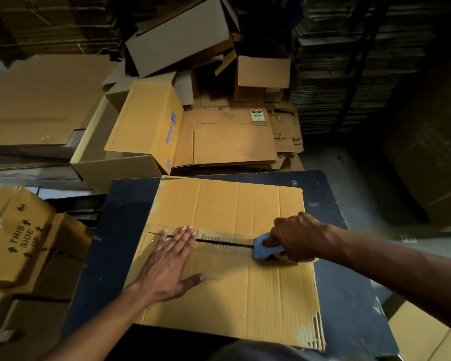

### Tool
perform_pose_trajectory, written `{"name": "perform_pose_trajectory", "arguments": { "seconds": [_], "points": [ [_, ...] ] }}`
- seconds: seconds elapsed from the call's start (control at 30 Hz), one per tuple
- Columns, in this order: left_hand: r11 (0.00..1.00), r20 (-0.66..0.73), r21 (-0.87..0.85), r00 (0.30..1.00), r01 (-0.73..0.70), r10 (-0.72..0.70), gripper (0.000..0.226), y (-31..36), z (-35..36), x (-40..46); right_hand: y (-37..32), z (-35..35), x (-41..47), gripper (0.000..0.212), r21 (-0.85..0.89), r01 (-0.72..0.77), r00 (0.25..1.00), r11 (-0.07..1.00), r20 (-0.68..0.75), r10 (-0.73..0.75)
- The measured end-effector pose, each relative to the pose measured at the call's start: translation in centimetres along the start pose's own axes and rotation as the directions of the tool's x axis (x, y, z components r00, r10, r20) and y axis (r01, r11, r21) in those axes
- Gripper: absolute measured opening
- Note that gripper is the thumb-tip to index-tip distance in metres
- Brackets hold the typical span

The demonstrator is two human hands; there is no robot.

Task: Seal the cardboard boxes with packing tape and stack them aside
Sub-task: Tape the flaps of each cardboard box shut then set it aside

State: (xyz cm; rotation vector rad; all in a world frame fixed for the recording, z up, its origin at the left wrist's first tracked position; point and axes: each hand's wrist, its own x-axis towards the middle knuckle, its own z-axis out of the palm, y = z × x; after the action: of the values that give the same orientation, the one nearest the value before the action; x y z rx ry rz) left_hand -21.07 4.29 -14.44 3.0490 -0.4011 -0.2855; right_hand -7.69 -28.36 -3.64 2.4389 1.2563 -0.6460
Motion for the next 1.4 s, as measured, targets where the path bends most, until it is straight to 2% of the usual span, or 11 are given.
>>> {"name": "perform_pose_trajectory", "arguments": {
  "seconds": [0.13, 0.23, 0.43, 0.57, 0.7, 0.9, 1.03, 1.1, 1.23, 1.33, 1.4],
  "points": [
    [0.997, 0.184, -0.055, 0.981, -0.059, 0.068, 0.115, 8.4, -0.6, 2.6, 0.4, -0.1, 0.4, 0.053, 0.025, 0.04, 0.999, 0.999, 0.003, -0.04],
    [0.995, 0.122, -0.101, 0.993, 0.004, 0.008, 0.109, 12.2, 0.5, 4.3, 0.5, -0.3, 0.4, 0.05, 0.035, 0.065, 0.998, 0.997, 0.014, -0.066],
    [0.992, -0.024, -0.102, 0.996, 0.079, -0.081, 0.089, 7.0, 1.9, 3.2, -2.1, -1.7, 2.4, 0.048, 0.068, 0.034, 0.998, 0.997, -0.054, -0.03],
    [0.996, 0.063, -0.053, 0.996, 0.074, -0.071, 0.085, 1.2, 0.5, 2.5, -5.6, -4.6, 5.9, 0.037, 0.034, 0.012, 0.996, 0.999, -0.091, -0.009],
    [0.997, 0.084, -0.016, 0.994, 0.074, -0.072, 0.085, -0.5, 0.3, 1.8, -6.3, -6.0, 6.1, 0.025, -0.059, 0.004, 1.0, 0.998, -0.026, -0.006],
    [0.994, 0.087, -0.07, 0.993, 0.089, -0.083, 0.084, -0.2, 0.3, 2.0, -2.0, -3.5, 1.4, 0.035, -0.052, -0.019, 0.997, 0.998, 0.07, 0.022],
    [0.99, 0.048, -0.04, 0.99, 0.134, -0.132, 0.094, 0.8, 0.2, 2.0, -1.2, -2.9, 1.0, 0.04, -0.057, 0.021, 1.0, 0.998, 0.023, -0.02],
    [0.986, 0.054, -0.041, 0.986, 0.159, -0.157, 0.104, 2.8, -0.3, 2.3, -0.9, -2.8, 1.1, 0.044, -0.013, 0.022, 0.999, 1.0, 0.028, -0.022],
    [0.99, 0.078, -0.134, 0.996, 0.043, -0.032, 0.117, 11.1, 0.4, 4.4, -1.1, -2.5, 1.1, 0.048, -0.001, 0.005, 1.0, 1.0, -0.021, -0.005],
    [0.969, -0.04, -0.219, 0.991, 0.117, -0.129, 0.117, 13.5, 2.1, 5.1, -1.3, -2.0, 1.1, 0.042, -0.001, -0.022, 0.998, 1.0, -0.056, 0.022],
    [0.973, -0.041, -0.192, 0.989, 0.129, -0.139, 0.118, 13.3, 2.5, 4.7, -0.9, -1.7, 0.6, 0.046, -0.011, -0.021, 0.999, 1.0, -0.046, 0.02]
  ]
}}
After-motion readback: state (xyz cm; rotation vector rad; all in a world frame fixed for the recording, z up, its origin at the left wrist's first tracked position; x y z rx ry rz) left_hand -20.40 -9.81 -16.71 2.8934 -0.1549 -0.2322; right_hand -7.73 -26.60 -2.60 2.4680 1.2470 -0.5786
